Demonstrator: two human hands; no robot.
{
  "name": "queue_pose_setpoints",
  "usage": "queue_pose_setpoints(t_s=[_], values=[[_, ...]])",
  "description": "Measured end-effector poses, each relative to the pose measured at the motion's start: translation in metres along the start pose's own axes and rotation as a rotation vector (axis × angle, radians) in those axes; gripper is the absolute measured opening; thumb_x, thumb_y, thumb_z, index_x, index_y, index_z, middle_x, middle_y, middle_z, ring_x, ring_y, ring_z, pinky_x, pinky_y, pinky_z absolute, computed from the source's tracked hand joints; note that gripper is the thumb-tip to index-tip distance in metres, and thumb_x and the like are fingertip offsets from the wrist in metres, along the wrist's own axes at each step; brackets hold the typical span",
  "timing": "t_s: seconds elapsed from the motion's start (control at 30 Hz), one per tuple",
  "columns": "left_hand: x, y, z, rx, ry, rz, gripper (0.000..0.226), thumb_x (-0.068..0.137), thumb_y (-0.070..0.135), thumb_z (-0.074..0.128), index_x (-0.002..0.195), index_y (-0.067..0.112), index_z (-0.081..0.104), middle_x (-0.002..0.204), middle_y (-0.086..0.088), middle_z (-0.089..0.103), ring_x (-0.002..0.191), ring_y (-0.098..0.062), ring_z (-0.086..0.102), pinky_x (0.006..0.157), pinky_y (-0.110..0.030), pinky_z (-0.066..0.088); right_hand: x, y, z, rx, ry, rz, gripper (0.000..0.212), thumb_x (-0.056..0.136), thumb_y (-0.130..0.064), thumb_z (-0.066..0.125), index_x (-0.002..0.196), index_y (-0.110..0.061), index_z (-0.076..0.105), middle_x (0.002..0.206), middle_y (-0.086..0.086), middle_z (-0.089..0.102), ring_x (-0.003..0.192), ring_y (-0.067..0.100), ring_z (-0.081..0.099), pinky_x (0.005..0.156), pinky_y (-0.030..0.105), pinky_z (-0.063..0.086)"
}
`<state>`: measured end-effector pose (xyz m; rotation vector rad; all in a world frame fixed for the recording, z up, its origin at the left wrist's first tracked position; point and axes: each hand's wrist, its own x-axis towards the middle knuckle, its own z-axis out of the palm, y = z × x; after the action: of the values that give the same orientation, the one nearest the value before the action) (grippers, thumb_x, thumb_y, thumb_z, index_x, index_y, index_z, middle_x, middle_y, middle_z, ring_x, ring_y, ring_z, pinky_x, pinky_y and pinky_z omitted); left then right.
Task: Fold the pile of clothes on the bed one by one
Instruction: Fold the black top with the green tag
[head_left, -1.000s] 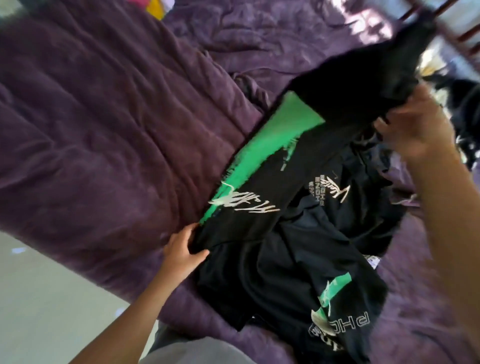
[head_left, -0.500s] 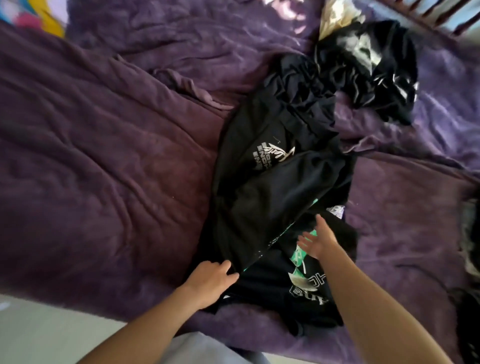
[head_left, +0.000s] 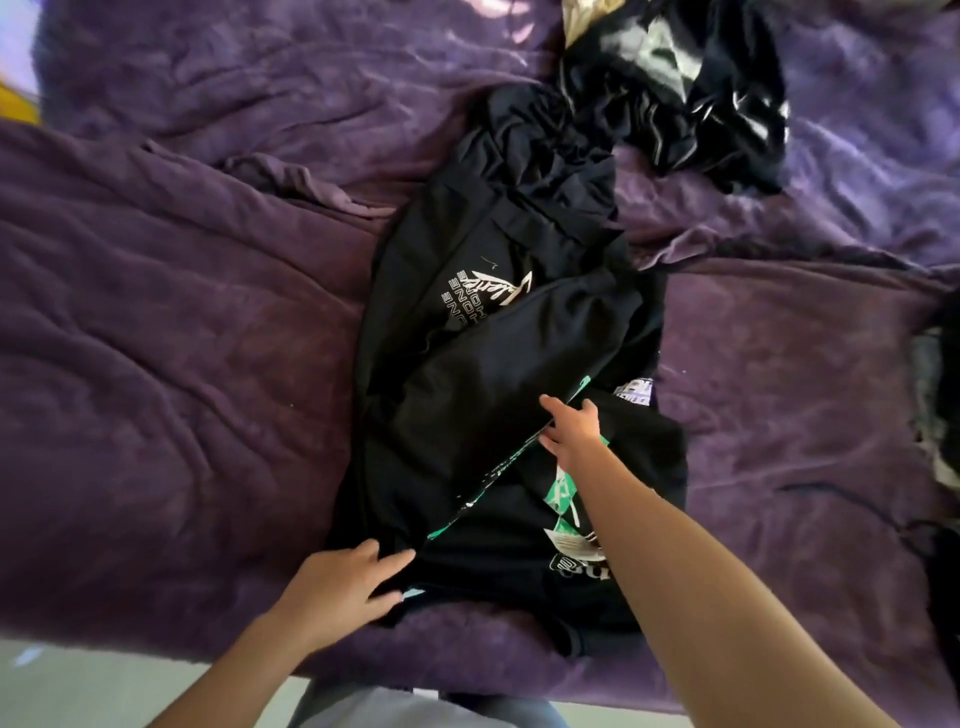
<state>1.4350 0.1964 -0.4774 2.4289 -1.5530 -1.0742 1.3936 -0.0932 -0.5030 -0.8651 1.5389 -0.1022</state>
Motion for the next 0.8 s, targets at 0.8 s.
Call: queue_pose_setpoints(t_s=[0.8], values=[[0.229,-0.029,-0.146,-0.111,0.575,-0.367,0.041,0.086,0.014,0.061,0.125,0.003,0.056,0.128,-0.019,0.05,0.117,-0.039,0.042,0.088,-0.05,0.037,0.072,-0.092,-0.062,-0.493,0.596,-0.2,0.048,0.086,-0.019,0.053,0.129,-0.002,0.041,0.135,0.02,0.043,0.126,0.037,0.036,0.098,0.041,0.033]])
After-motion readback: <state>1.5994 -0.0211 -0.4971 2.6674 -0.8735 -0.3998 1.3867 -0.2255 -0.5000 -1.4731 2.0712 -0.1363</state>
